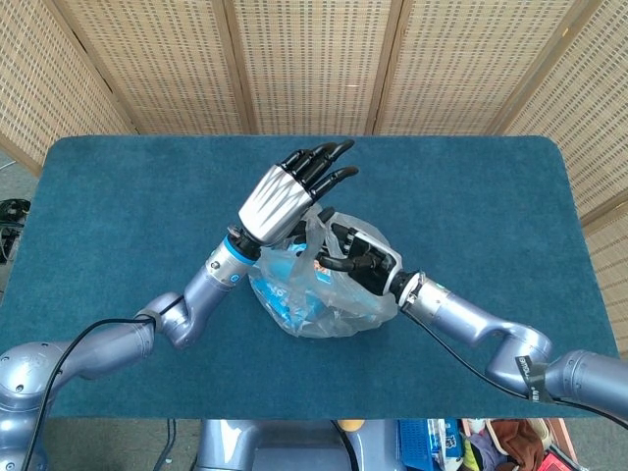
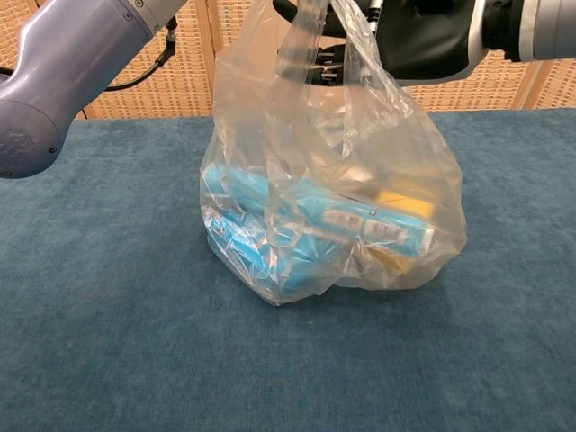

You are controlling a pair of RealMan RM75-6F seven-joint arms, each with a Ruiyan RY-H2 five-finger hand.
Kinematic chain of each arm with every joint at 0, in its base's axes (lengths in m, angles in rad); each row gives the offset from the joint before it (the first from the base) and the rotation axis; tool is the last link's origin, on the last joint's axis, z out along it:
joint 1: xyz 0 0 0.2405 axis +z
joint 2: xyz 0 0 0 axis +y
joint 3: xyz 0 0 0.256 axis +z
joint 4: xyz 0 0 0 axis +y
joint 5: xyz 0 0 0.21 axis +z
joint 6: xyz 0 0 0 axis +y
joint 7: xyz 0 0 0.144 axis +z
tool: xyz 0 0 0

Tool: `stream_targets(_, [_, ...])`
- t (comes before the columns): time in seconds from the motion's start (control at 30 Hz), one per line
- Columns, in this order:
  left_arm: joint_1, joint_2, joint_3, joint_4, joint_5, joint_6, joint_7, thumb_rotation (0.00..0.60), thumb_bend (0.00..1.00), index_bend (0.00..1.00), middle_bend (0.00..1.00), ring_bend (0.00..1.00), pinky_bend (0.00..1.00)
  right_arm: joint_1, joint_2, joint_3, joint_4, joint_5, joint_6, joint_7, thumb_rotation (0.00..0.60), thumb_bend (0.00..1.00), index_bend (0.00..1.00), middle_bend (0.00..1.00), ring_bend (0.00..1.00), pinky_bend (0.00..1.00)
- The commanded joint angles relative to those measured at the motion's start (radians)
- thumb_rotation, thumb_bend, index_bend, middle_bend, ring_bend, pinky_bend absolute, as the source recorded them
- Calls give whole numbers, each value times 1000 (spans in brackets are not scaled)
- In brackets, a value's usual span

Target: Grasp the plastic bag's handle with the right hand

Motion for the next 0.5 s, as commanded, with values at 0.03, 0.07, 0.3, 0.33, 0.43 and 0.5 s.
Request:
stream_targets(0.03, [-2, -1, -2, 1, -4, -4, -1, 600, 320, 211, 75, 154, 313, 3, 1, -3, -1, -5, 4, 5, 600, 0, 308, 348, 116, 141])
stream_targets(0.07, [-3, -1, -3, 2, -5, -5, -1, 600, 320, 212, 75, 154, 313, 4, 1, -4, -1, -6, 4, 6, 600, 0, 308, 348, 116, 141])
stream_targets(0.3, [-9, 1, -7, 6, -6, -5, 6, 600, 321, 211, 75, 154, 313, 13, 2, -13, -3, -10, 7, 8, 600, 23, 309, 348, 123, 141])
stream_targets(0.33, [-10, 2, -8, 6, -6, -5, 7, 600, 321, 211, 75, 154, 313, 14, 2, -14, -3, -11, 8, 10, 600, 24, 309, 348, 125, 141])
stream_targets(0.43, [-11, 5, -11, 4, -10, -4, 6, 600, 320, 212, 75, 153, 313, 15, 4, -16, -2, -11, 16, 21, 600, 23, 310, 348, 126, 141])
stream_targets(0.5, [-10, 6, -13, 3, -13, -6, 4, 600, 321, 211, 75, 154, 313, 15, 6, -19, -2, -15, 20, 26, 600, 24, 310, 348, 127, 141])
